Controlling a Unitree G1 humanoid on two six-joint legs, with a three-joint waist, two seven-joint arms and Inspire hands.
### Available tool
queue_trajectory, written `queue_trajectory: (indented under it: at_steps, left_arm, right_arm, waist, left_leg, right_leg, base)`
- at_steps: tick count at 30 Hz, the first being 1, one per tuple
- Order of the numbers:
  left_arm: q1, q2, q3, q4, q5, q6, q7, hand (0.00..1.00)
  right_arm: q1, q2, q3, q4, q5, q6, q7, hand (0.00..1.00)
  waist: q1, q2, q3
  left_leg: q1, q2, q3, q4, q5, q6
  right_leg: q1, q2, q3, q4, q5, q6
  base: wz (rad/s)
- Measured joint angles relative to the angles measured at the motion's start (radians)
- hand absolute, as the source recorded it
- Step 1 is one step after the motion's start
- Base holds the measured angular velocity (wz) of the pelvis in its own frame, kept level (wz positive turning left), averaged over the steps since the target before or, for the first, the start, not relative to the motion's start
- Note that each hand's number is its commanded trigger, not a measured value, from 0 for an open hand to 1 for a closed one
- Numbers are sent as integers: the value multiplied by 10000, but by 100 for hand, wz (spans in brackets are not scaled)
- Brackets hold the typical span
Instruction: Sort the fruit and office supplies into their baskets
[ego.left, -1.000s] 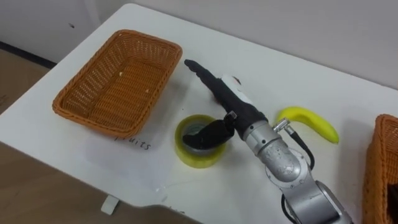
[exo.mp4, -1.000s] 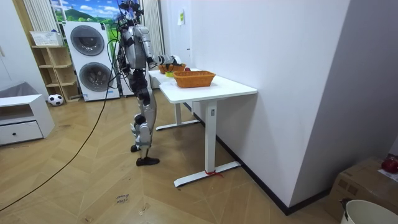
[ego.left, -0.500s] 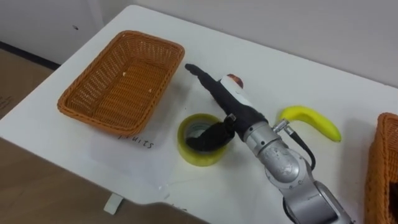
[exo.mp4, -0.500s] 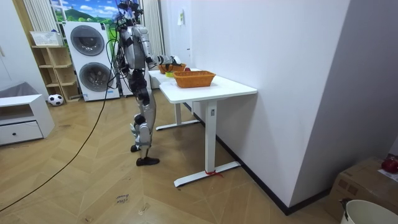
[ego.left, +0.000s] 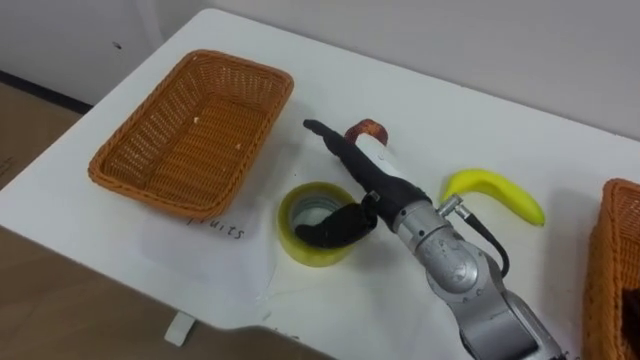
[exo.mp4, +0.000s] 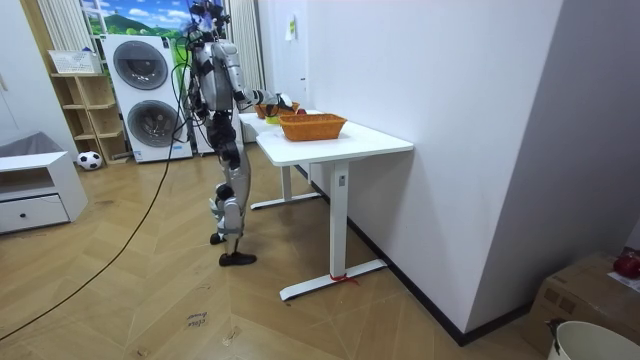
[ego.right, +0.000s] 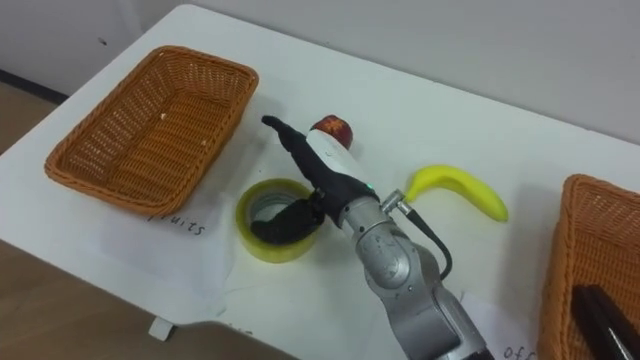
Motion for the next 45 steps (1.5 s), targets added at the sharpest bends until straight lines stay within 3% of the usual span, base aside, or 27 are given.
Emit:
queue_trajectory:
  at_steps: [19, 35, 45]
  left_arm:
    - [-40, 17, 46, -10, 22, -2, -64, 0]
    - [3, -29, 38, 193, 2, -93, 292, 0]
    - [56, -162, 44, 194, 1, 10, 457, 0]
  right_arm:
    - [-17, 109, -59, -253, -729, 1, 3, 0]
    - [-103, 148, -472, -254, 123, -129, -268, 0]
    - [-103, 160, -458, -352, 99, -126, -268, 0]
  waist:
    - [-12, -68, -21]
    - [-24, 14, -12]
    - [-4, 189, -120]
  left_leg:
    - [32, -1, 55, -18, 0, 0]
    - [106, 4, 151, -18, -1, 0]
    - [120, 5, 157, -19, 0, 1]
  right_leg:
    - [-5, 4, 18, 9, 1, 0]
    - [34, 5, 83, 14, 1, 1]
    - [37, 2, 79, 15, 1, 1]
  base:
    - [0]
    - [-1]
    - [0]
